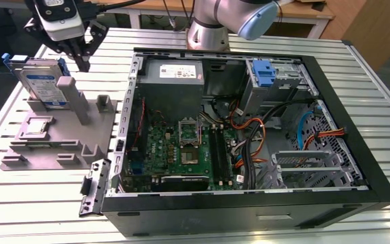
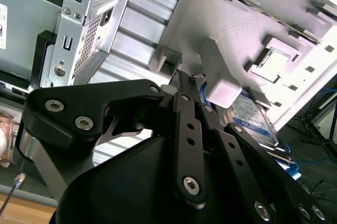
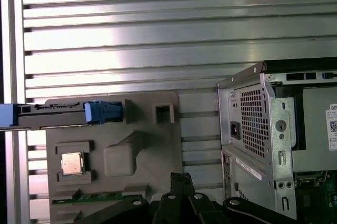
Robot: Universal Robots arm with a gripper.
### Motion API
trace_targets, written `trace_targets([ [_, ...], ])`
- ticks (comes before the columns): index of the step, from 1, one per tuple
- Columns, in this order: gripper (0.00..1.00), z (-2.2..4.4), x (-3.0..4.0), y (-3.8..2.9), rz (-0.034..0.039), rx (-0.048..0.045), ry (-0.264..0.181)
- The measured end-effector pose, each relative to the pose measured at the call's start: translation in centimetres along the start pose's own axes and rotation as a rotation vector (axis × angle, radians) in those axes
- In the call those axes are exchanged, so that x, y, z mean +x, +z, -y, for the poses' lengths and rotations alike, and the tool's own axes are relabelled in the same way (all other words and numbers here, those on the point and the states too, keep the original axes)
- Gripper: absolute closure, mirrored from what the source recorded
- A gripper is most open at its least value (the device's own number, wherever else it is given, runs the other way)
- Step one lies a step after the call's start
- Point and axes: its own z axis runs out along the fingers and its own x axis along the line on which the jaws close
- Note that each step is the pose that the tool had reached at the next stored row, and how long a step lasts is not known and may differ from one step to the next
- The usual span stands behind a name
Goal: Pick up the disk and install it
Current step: 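Reach for the disk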
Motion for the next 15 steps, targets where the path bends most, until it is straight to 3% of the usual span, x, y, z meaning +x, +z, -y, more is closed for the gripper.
trace_targets([
  [15, 0.90, 0.03, 0.42, 0.03, 0.0000, 0.0000, 0.000],
])
